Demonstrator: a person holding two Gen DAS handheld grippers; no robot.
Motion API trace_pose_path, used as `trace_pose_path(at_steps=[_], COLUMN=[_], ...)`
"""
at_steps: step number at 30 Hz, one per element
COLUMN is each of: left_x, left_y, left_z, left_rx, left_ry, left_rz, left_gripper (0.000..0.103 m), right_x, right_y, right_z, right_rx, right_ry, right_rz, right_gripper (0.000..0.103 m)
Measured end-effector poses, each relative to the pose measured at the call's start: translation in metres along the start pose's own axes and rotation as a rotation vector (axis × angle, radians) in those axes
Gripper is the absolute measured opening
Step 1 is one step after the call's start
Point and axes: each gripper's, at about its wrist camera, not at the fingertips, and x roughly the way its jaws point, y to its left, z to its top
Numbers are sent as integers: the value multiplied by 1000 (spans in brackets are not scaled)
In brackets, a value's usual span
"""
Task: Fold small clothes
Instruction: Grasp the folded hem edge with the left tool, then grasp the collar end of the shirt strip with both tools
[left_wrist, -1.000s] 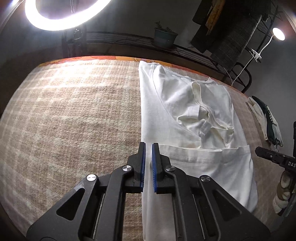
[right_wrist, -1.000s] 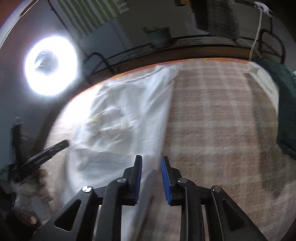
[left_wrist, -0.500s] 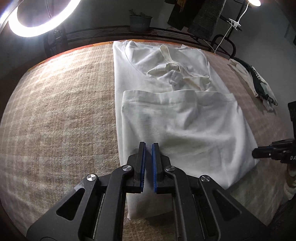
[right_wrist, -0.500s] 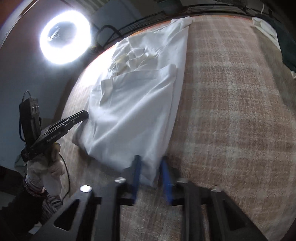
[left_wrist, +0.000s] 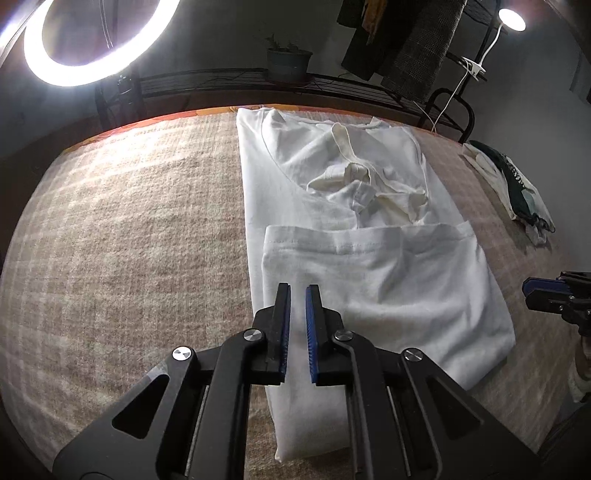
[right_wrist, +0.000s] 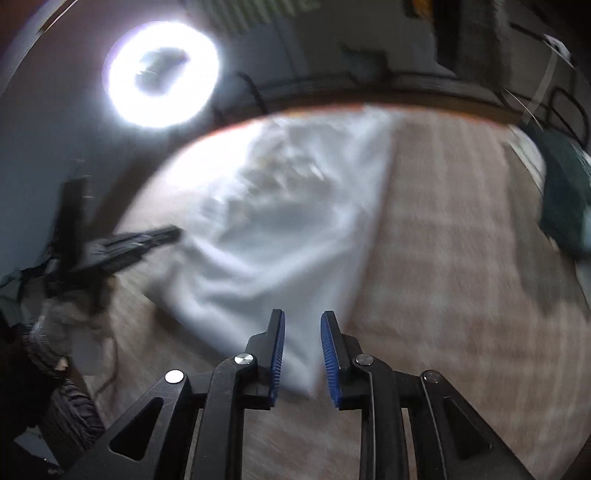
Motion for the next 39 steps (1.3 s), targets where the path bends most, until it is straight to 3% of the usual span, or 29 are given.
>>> trace_pose_path(at_steps=[3,6,8,10,13,14,16,17,18,27,32,39], left_x=[8,24,33,33,30,31,33,35,37,92,124,155], left_y=[0,-1,6,12,21,26,34,40,44,73,82,68], left_z=[9,10,11,17,31,39,52,60,68,142,164,183], left_rx=[-11,22,20,3,-8,-15,-34,-49,-63,-104,-121,-50], left_ry=[5,25,30,30,1,-8,-25,-38,-48,-29,-17,-22], left_rz=[-23,18,40,37,30,30,30,27,24,2,32,98], left_gripper=[6,6,6,6,6,9,24,33,35,36,36,36], right_x=[14,39,56,69,63,56,47,45,44,84,115,137], right_y=[7,2,3,-4,-17,-22,-33,-41,-47,-116,-134,-129], right_z=[15,25,30,30,41,47,59,65,71,146,175,209], right_rx=[-18,24,11,16,50,52,64,78,90,220,217,128], right_ry=[-32,6,38,79,76,48,-2,-21,-35,-87,-83,-82], right_rz=[15,43,-1,-40,-25,-28,-24,-23,-31,-14,-63,-132], right_gripper=[27,27,27,21,26,29,38,38,38,39,38,36])
